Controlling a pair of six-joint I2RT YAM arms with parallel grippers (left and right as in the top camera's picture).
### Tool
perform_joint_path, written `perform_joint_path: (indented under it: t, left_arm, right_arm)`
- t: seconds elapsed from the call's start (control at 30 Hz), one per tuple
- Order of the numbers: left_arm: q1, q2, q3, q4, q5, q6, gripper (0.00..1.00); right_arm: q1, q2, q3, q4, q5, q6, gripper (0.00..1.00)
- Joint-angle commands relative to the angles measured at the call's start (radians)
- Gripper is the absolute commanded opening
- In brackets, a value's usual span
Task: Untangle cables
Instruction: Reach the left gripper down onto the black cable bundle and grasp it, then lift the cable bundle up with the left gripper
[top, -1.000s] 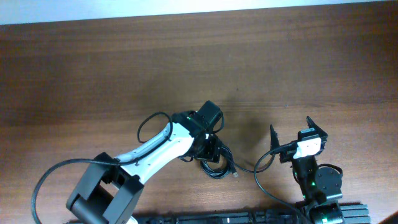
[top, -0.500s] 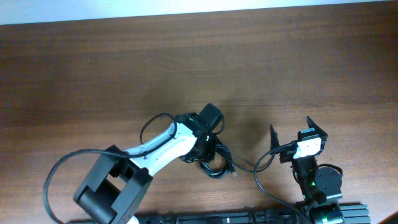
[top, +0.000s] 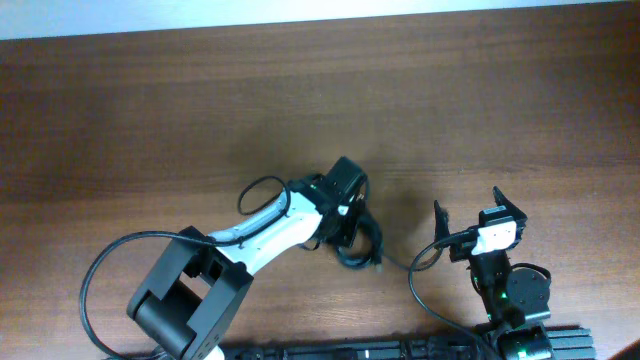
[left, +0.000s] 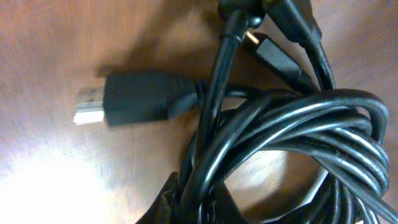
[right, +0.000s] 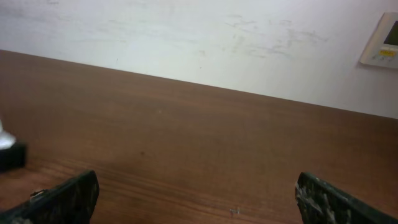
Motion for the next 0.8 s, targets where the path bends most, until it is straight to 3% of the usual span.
perform_joint_path:
  t: [0.0, 0.03, 0.27, 0.53, 0.63, 0.77]
  left_arm:
    - [0.003, 0.003, 0.098, 0.070, -0.140, 0.050, 0.00]
    - [0.003, 0.003, 0.117, 0.087, -0.179, 0.051, 0.00]
    - [0.003, 0.002, 0.192, 0.183, -0.201, 0.444, 0.00]
    - [0.062, -0.061, 0.243, 0.190, -0.193, 0.469, 0.00]
    - [0.106, -0.126, 0.243, 0.198, -0.097, 0.472, 0.00]
    - [0.186, -0.167, 0.243, 0.217, 0.187, 0.573, 0.00]
  right_arm:
    - [-0.005, -0.007, -0.005, -0.005, -0.006, -0.006, 0.99]
    - [-0.005, -0.006, -0.005, -0.005, -0.006, -0.006, 0.99]
    - [-0.005, -0.007, -0.005, -0.005, -0.006, -0.006, 0.99]
    - [-0.005, -0.007, -0.005, -0.005, -0.006, -0.006, 0.99]
    - [-0.005, -0.007, -0.005, -0.004, -0.004, -0.007, 0.99]
    - [-0.005, -0.007, -0.005, 0.013, 0.008, -0.006, 0.99]
